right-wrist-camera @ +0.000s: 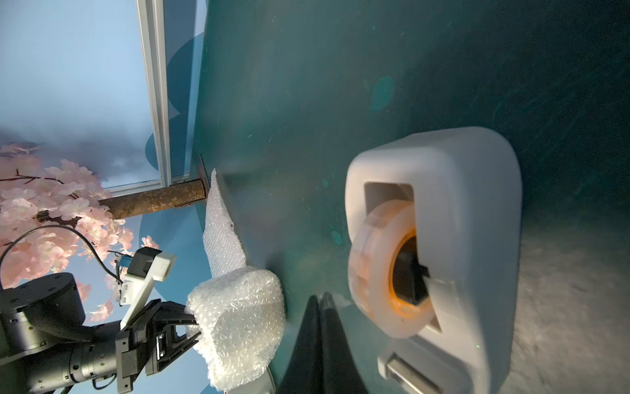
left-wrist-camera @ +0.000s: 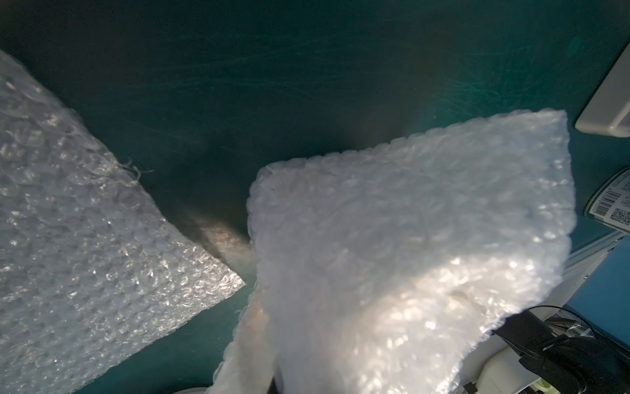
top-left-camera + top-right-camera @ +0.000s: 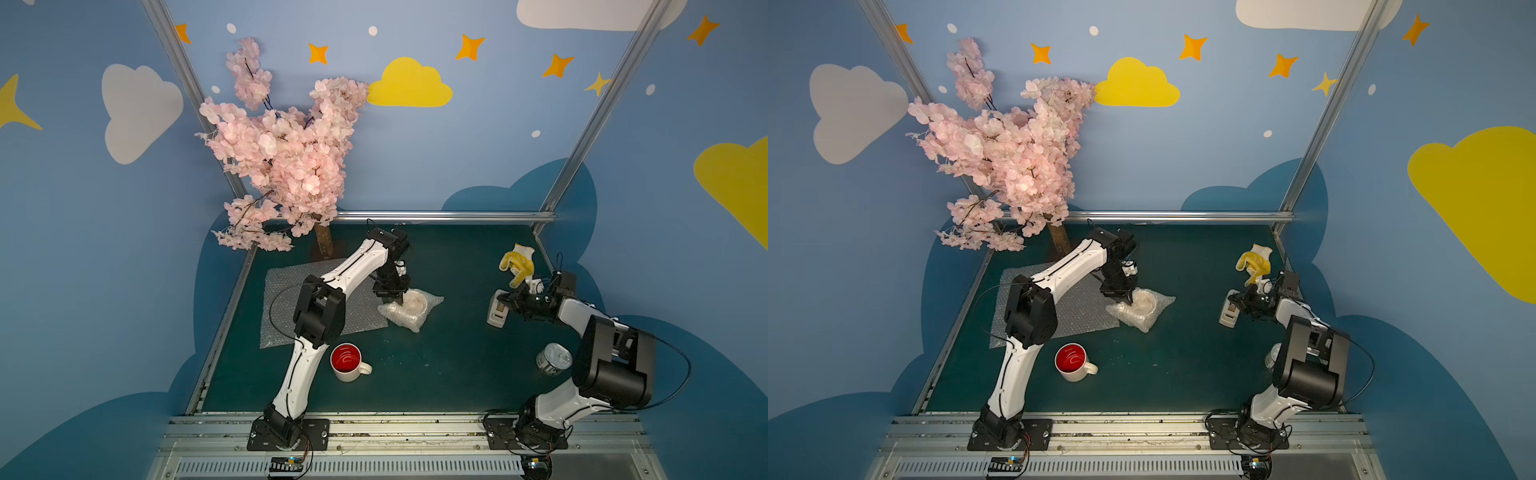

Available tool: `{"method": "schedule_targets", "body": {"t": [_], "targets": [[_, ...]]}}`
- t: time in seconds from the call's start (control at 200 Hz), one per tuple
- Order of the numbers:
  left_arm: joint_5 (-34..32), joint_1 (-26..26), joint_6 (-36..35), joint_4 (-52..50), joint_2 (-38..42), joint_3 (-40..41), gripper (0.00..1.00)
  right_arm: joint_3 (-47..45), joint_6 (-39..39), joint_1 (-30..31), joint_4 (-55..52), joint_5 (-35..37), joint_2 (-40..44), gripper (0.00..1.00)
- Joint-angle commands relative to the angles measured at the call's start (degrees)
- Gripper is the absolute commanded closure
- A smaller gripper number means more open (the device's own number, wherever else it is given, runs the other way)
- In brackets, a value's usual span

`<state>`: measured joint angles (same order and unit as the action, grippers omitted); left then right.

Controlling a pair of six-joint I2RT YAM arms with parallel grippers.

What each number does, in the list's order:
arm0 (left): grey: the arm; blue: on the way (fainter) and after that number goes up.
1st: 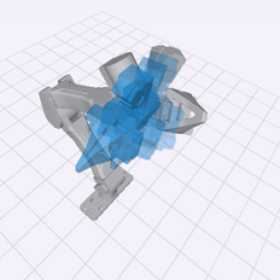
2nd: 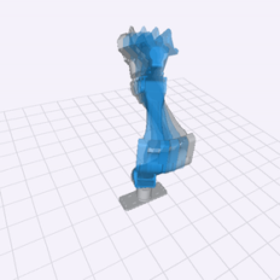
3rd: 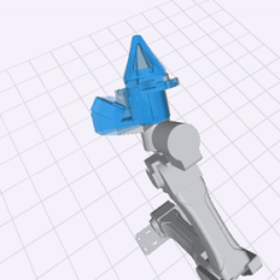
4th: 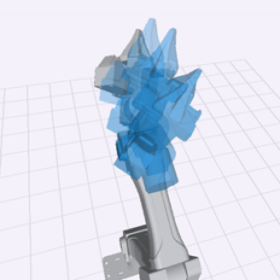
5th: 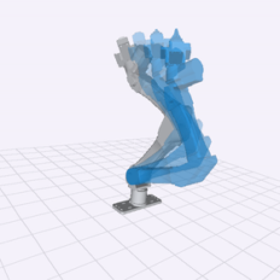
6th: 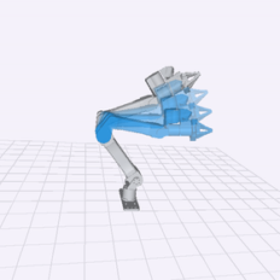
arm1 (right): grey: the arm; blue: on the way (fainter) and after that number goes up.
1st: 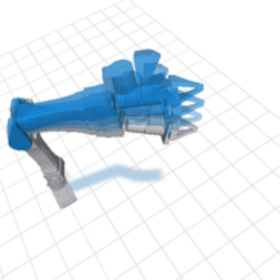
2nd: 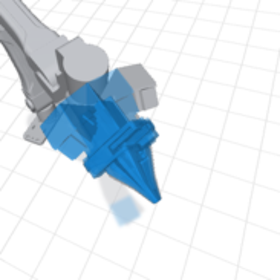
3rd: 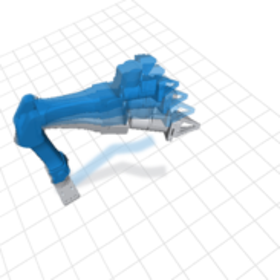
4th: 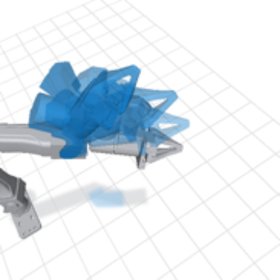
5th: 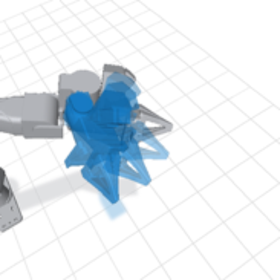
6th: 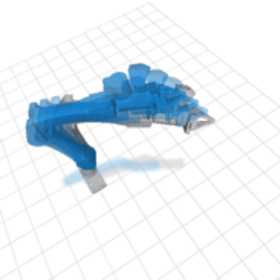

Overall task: Wrap mugs in bubble wrap
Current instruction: Tear off the tape using the Tape Cutter.

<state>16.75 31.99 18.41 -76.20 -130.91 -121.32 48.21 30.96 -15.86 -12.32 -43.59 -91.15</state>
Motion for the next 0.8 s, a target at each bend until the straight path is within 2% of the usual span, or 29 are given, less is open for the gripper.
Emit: {"method": "schedule_targets", "body": {"t": [0.0,0.17,0.4,0.576,0.796], "targets": [[2.8,0.4,0.0,0.3,0.6,0.3,0.97,0.4,-2.4,0.3,-2.6,-3.9,1.0,1.0],[2.8,0.4,-0.1,0.2,0.6,0.0,0.97,0.2,-0.7,-0.6,-2.7,-7.3,2.2,1.0],[2.7,0.4,-0.2,0.0,0.7,-0.3,0.97,3.6,-1.0,-1.7,-5.0,-7.8,0.5,1.0],[2.5,0.4,-0.2,-0.1,0.7,0.0,0.97,2.9,0.3,-2.2,-2.7,-9.1,-0.9,1.0],[2.5,0.3,-0.1,-0.1,0.7,0.0,0.97,3.0,-0.5,-2.2,-4.8,-9.1,0.9,1.0]]}}
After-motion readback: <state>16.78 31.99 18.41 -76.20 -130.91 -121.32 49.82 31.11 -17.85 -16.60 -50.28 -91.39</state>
